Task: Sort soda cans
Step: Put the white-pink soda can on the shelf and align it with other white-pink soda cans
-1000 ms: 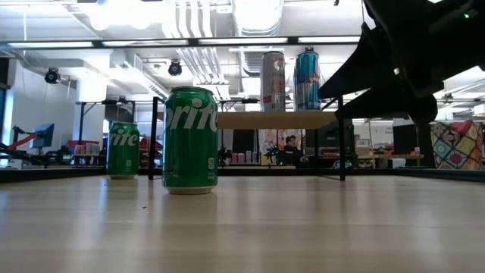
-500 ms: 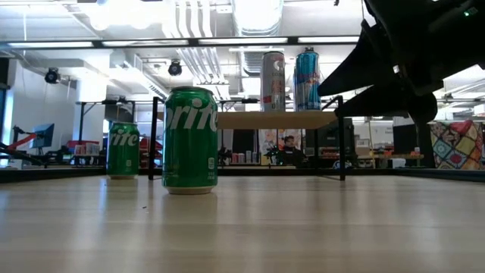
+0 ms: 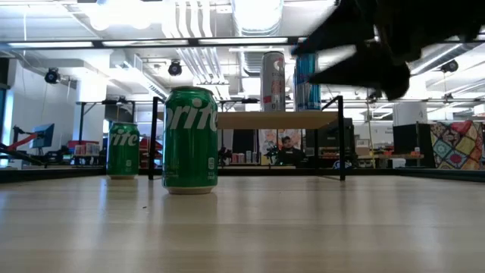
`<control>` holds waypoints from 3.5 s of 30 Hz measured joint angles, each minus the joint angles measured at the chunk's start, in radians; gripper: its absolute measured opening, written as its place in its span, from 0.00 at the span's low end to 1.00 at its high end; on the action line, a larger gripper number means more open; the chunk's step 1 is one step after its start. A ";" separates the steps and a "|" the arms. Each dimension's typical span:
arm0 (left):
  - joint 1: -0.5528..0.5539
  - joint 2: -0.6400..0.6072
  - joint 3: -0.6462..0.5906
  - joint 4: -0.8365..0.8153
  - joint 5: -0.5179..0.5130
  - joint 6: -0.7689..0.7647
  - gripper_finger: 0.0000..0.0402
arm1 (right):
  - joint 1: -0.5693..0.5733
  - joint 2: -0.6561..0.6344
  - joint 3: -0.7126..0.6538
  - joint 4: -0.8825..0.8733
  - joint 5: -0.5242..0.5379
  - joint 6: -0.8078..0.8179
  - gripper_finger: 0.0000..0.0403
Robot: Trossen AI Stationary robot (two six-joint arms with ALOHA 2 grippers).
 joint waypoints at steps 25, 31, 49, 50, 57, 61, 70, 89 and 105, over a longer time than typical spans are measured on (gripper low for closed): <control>0.479 -0.039 0.027 0.483 0.284 0.974 0.63 | -0.157 0.164 0.166 0.417 -0.686 -0.603 0.73; 0.549 -0.039 0.028 0.521 0.326 1.052 0.63 | -0.181 0.149 0.199 0.266 -0.745 -0.558 0.87; 0.637 0.005 0.052 0.536 0.385 1.178 0.63 | -0.269 0.153 0.260 0.157 -1.040 -0.458 0.91; 0.643 0.005 0.052 0.535 0.386 1.183 0.63 | -0.269 0.153 0.260 0.157 -1.027 -0.458 0.91; 0.671 0.008 0.052 0.578 0.403 1.230 0.63 | -0.269 0.153 0.260 0.156 -0.999 -0.470 0.85; 0.681 0.008 0.052 0.586 0.411 1.230 0.64 | -0.270 0.153 0.260 0.154 -0.992 -0.469 0.76; 0.683 0.007 0.066 0.601 0.384 1.164 0.76 | -0.275 0.156 0.243 0.134 -0.881 -0.470 0.60; 0.745 -0.133 -0.249 1.123 0.116 1.043 0.90 | -0.280 0.056 -0.102 0.667 -0.596 -0.697 0.64; 0.811 0.006 -0.461 1.829 0.108 1.025 0.90 | -0.273 0.059 -0.133 0.820 -0.497 -0.900 0.64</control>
